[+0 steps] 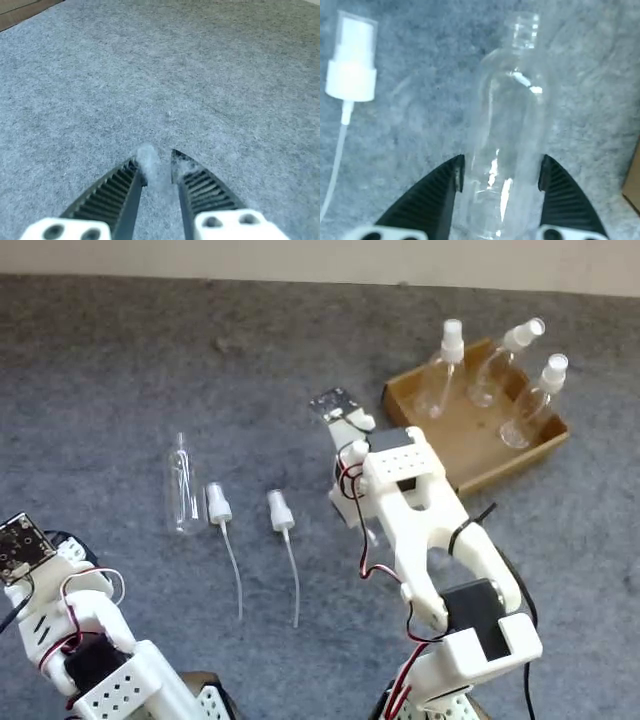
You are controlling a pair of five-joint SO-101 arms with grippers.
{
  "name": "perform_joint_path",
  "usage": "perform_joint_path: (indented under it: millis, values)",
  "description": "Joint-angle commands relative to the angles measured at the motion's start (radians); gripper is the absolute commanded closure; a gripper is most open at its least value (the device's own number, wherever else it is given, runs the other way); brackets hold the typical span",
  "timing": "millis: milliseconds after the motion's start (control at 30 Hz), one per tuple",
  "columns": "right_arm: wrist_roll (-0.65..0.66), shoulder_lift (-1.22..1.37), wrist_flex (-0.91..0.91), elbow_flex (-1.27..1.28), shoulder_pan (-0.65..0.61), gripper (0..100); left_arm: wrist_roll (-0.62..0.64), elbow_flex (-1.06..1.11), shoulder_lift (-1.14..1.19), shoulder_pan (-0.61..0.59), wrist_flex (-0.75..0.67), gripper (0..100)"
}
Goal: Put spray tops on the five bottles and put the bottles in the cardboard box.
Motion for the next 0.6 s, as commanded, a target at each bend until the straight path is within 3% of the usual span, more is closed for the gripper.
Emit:
perform_joint_path:
  millis: [0, 100, 233, 567]
  values:
    - [0.012, -0.036, -0.010, -0.067, 0.004, 72.2, -0.012, -0.001, -0.007, 0.016, -0.029, 95]
    - [0.028, -0.036, -0.010, -0.059, 0.004, 65.9, -0.012, -0.001, -0.007, 0.016, -0.029, 95]
    - [0.109, -0.035, -0.018, -0.059, 0.004, 65.6, -0.012, -0.001, -0.007, 0.016, -0.029, 95]
    - [0.107, 0.082, -0.056, -0.119, -0.030, 65.6, -0.012, -0.001, -0.007, 0.016, -0.029, 95]
